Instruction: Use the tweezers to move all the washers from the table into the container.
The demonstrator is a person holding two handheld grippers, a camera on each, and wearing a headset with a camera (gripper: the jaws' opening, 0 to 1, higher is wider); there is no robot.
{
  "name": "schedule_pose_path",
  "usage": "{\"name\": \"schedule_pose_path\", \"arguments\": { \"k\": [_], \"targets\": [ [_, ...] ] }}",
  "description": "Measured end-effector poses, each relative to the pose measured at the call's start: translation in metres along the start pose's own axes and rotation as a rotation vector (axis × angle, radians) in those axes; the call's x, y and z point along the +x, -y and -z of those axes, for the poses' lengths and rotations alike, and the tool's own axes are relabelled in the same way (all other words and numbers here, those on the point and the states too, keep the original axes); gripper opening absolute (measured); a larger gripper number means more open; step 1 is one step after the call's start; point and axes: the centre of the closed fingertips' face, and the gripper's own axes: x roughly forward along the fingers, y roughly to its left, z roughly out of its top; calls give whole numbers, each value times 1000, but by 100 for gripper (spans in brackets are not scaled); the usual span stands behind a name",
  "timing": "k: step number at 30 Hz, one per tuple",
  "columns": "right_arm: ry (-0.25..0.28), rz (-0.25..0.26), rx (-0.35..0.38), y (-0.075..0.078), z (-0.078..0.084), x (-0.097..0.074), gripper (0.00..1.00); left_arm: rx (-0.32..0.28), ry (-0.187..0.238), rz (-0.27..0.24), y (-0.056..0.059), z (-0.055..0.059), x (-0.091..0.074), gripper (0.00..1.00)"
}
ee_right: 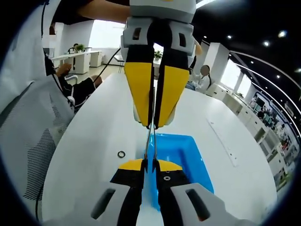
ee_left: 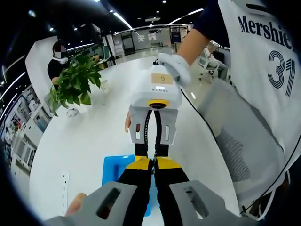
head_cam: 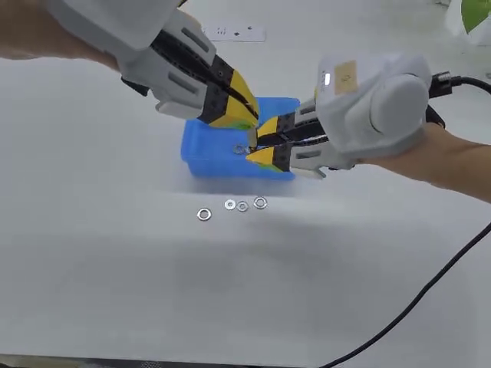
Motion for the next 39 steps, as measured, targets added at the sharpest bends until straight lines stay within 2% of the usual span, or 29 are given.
{"name": "schedule_pose_path", "arguments": {
  "k": [5,14,22,36,39],
  "targets": [
    [-7,-7,14,-8,3,-1,10,-4,2,7,7,1,4,6],
    [-34,-56,37,-32,19,9,10,-45,13,34,24,15,19,6],
    [-44,-59,68,-39,32,15,10,-101,29,37,28,25,30,6],
    [-43,-65,114,-39,47,20,10,-141,29,31,23,35,42,6],
    [-45,-69,112,-41,51,22,10,-136,22,32,24,41,47,6]
  ]
}}
